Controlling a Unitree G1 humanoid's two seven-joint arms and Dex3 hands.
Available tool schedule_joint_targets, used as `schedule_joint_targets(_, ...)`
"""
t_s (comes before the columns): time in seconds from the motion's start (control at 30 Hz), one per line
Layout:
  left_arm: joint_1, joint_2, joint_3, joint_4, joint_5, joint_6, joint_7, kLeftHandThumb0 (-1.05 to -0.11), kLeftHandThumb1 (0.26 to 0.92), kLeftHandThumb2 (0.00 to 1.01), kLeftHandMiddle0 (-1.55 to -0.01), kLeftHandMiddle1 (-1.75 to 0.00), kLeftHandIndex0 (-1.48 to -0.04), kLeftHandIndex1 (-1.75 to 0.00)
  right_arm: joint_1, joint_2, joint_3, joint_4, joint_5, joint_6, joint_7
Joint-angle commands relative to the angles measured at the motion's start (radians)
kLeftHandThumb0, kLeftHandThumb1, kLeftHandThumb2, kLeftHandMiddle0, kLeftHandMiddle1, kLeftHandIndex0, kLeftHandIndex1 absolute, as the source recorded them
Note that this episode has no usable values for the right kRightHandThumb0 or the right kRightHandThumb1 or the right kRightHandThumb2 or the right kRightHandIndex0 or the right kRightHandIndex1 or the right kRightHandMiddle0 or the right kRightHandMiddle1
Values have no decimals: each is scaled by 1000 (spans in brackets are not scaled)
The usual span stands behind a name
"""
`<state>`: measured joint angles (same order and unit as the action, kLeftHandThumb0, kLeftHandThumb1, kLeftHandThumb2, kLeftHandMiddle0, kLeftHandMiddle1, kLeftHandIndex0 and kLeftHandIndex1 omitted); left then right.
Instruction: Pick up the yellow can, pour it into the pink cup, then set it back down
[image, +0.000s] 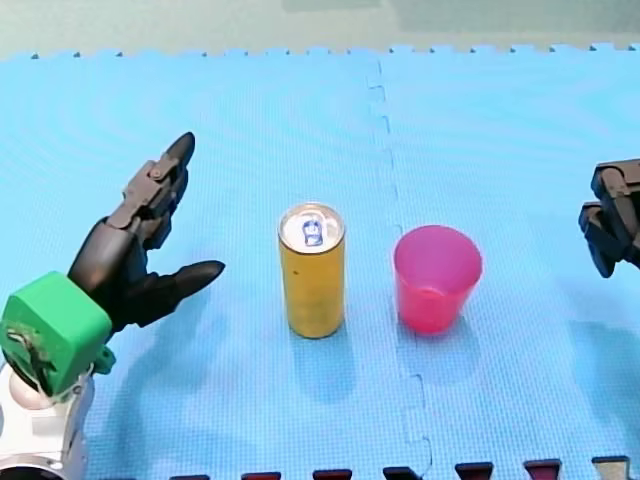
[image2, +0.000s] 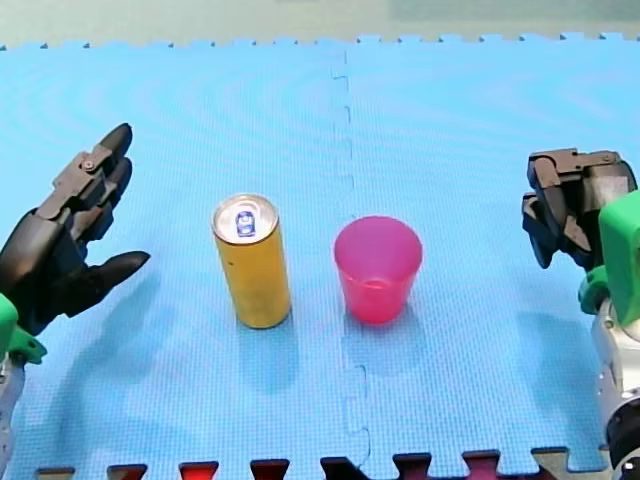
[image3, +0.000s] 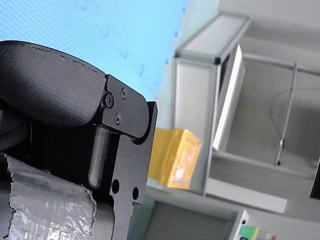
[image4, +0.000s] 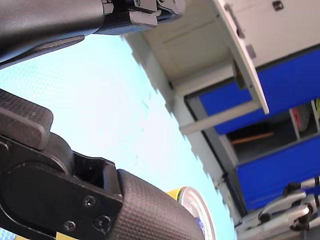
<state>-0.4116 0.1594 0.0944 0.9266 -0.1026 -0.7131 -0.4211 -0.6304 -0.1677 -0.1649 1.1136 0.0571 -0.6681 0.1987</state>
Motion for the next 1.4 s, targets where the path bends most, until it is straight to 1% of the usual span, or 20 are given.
schedule_joint_targets(0.0, -7, 1, 0, 14, -6, 5, -14, -1048, 863, 0, -56, -7, -137, -16, 3, -7, -3, -2, 4, -1, 3)
schedule_joint_targets(0.27, -26, -9, 5, 59, -13, 6, -56, -1048, 853, 0, -68, -12, -153, -18, 1, -7, -9, 3, 8, -2, 11)
schedule_joint_targets(0.53, -45, -16, -4, 63, 3, 25, -45, -1048, 841, 0, -75, -13, -164, -18, 0, -8, -12, 9, 9, -6, 17)
schedule_joint_targets(0.7, -54, -9, -21, 66, 25, 35, -56, -1048, 812, 0, -91, -19, -173, -16, 2, -8, -14, 11, 12, -10, 22)
schedule_joint_targets(0.87, -66, -5, -34, 73, 43, 47, -53, -1048, 799, 0, -113, -27, -163, -6, 2, -10, -17, 14, 15, -14, 29)
schedule_joint_targets(0.97, -72, -7, -37, 79, 49, 50, -48, -1048, 797, 0, -121, -29, -162, -6, 2, -12, -19, 16, 16, -15, 31)
schedule_joint_targets(1.13, -85, -12, -43, 91, 59, 51, -44, -1048, 797, 0, -129, -30, -163, -5, 1, -17, -16, 18, 9, -15, 27)
schedule_joint_targets(1.37, -96, -5, -66, 108, 86, 36, -53, -1048, 796, 0, -148, -34, -159, -2, -1, -17, -20, 21, 15, -17, 30)
